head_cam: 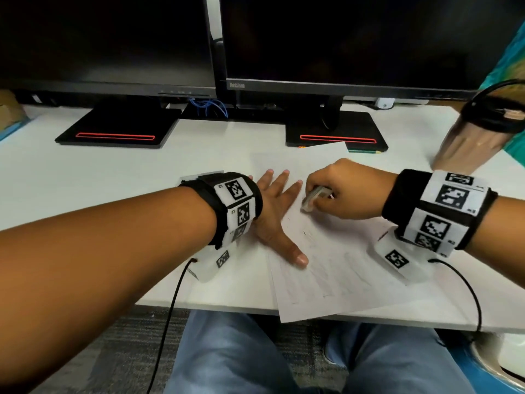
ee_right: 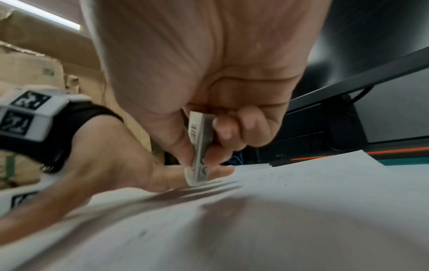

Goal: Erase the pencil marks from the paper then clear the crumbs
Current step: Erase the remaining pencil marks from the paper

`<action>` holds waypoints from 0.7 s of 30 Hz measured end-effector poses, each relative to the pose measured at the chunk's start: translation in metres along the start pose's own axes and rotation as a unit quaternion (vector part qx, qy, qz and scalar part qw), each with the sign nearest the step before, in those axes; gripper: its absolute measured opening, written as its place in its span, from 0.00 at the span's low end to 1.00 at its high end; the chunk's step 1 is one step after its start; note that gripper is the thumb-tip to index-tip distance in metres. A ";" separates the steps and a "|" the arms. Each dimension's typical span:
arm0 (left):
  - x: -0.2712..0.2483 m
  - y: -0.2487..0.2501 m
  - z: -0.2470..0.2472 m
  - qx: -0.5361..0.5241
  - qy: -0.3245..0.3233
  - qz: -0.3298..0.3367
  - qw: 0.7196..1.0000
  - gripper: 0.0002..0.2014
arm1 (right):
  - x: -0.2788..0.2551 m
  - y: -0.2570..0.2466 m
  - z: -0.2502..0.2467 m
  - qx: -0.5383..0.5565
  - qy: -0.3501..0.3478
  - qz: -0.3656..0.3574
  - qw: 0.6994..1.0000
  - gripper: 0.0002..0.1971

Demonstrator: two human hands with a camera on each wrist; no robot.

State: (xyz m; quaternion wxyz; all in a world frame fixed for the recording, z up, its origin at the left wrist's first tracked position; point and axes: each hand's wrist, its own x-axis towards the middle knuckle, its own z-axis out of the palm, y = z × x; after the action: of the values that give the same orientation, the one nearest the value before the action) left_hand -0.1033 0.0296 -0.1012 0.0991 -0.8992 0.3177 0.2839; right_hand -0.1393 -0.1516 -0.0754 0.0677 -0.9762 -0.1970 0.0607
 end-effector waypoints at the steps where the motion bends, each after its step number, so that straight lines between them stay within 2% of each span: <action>1: 0.002 0.002 0.002 0.009 -0.003 0.003 1.000 0.75 | 0.001 -0.002 0.005 -0.008 -0.016 0.006 1.000 0.09; 4: 0.006 0.007 0.007 0.029 -0.002 -0.004 1.000 0.74 | 0.000 -0.008 0.015 0.000 -0.023 0.019 1.000 0.09; 8: 0.004 0.012 0.003 0.048 -0.010 -0.013 0.999 0.71 | -0.002 -0.022 0.022 0.026 -0.052 -0.051 0.997 0.10; 10: 0.004 0.012 0.003 0.049 -0.005 -0.015 0.999 0.72 | -0.001 -0.016 0.018 0.050 -0.043 -0.008 0.998 0.10; 12: 0.004 0.012 0.003 0.046 0.001 -0.018 0.999 0.74 | 0.001 -0.009 0.016 0.003 -0.013 0.019 1.000 0.10; 14: 0.006 0.012 0.004 0.052 -0.004 -0.022 0.998 0.73 | -0.001 -0.013 0.019 0.001 -0.012 -0.009 1.000 0.09; 16: 0.007 0.012 0.003 0.060 -0.013 -0.026 0.998 0.72 | -0.004 -0.024 0.025 0.048 -0.040 -0.057 0.996 0.09; 18: 0.006 0.012 0.003 0.063 -0.015 -0.024 0.998 0.72 | -0.002 -0.023 0.022 0.074 -0.033 -0.036 0.996 0.09; 21: 0.005 0.011 0.003 0.053 -0.005 -0.023 0.998 0.74 | 0.001 -0.013 0.016 0.040 -0.002 0.008 0.999 0.07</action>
State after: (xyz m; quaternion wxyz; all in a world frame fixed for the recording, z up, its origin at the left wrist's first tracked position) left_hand -0.1088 0.0193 -0.1062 0.1548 -0.8983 0.3110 0.2692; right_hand -0.1458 -0.1378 -0.0888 0.1056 -0.9741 -0.1870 0.0707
